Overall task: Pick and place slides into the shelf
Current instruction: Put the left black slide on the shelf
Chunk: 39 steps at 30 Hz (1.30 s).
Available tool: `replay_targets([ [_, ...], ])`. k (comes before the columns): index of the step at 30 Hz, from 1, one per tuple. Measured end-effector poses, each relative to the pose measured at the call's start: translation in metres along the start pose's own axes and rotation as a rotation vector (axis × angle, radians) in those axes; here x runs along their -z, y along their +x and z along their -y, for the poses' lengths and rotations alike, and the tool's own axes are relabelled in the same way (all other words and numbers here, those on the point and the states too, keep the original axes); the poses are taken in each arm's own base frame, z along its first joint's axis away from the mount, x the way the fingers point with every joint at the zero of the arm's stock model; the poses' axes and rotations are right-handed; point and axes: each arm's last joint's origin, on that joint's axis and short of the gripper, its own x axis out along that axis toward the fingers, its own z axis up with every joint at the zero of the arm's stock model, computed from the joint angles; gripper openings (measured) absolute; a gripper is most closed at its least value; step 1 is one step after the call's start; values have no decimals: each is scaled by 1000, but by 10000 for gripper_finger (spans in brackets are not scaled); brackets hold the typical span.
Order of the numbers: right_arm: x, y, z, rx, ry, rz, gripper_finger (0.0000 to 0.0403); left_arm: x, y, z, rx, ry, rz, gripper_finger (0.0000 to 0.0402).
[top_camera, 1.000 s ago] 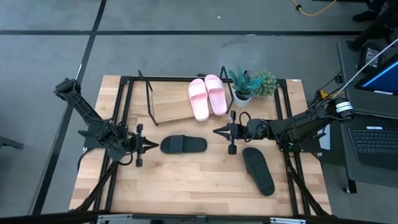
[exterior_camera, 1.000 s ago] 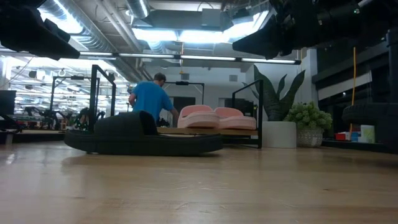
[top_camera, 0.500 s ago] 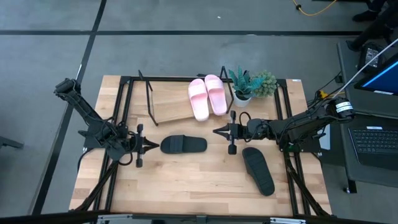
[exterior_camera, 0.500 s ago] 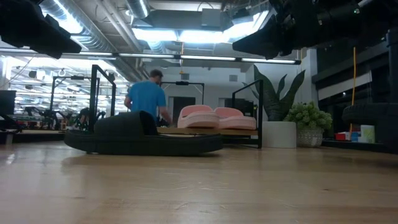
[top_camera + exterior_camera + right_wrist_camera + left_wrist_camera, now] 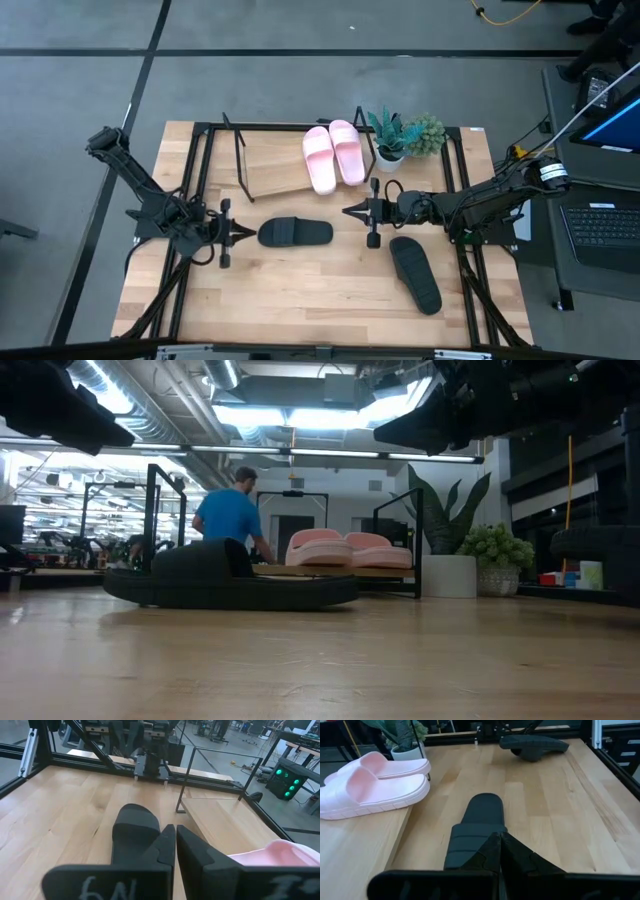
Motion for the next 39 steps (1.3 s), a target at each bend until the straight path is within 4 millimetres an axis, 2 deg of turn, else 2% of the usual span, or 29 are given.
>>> replay_targets([
  [14,0,0,0,0,0,0,19,1,25,-10,23,64,-100,1],
  [27,0,0,0,0,0,0,19,2,25,-9,92,57,-122,1],
  [39,-1,0,0,2,2,11,19,6,25,-10,85,88,-167,1],
])
